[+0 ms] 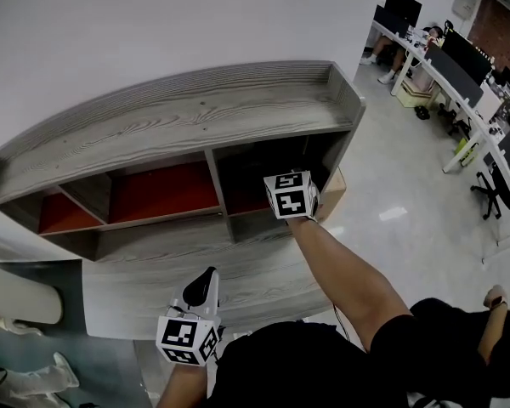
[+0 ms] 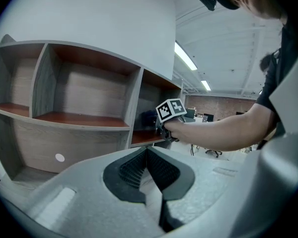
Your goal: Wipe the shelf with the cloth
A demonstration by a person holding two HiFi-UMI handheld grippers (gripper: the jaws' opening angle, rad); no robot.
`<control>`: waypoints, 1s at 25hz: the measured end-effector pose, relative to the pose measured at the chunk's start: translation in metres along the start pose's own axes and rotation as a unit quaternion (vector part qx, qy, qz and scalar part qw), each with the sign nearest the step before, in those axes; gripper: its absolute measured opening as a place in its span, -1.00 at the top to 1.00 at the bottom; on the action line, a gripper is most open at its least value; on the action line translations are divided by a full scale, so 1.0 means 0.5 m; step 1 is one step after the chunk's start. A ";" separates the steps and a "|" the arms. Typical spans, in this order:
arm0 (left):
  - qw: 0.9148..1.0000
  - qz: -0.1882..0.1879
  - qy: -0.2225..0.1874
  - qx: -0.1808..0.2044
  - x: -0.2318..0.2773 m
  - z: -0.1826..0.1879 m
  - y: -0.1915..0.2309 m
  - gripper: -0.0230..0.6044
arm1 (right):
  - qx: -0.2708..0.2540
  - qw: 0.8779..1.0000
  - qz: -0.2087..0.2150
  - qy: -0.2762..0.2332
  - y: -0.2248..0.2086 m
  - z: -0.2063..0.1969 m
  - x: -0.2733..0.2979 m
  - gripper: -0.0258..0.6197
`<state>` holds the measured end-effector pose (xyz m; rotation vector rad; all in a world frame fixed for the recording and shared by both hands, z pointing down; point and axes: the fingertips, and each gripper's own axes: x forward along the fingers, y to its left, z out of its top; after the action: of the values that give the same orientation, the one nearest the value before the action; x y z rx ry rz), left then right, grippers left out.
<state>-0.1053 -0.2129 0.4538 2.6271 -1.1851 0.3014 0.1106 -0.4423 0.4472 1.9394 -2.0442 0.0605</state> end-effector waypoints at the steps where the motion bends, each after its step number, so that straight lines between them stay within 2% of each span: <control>1: 1.000 0.000 0.000 0.000 0.000 0.000 0.000 0.89 | 0.010 1.000 -0.005 0.001 -0.010 -0.004 0.000 0.48; 5: 1.000 -0.004 0.001 0.002 0.002 0.000 -0.008 0.89 | 0.049 0.999 -0.019 0.008 -0.038 -0.014 -0.002 0.48; 12: 1.000 -0.005 0.001 0.004 -0.003 0.000 -0.018 0.89 | 0.084 0.996 -0.036 0.013 -0.074 -0.021 -0.011 0.48; 20: 1.000 -0.003 0.000 0.007 -0.007 -0.001 -0.021 0.89 | 0.095 0.995 -0.036 0.010 -0.077 -0.025 -0.014 0.48; 25: 1.000 0.001 0.001 0.002 -0.012 -0.006 -0.020 0.89 | 0.103 0.995 -0.017 0.004 -0.070 -0.020 -0.027 0.48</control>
<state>-0.1020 -0.2013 0.4533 2.6278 -1.1867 0.3074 0.1472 -0.4294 0.4467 2.0884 -2.0711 0.2802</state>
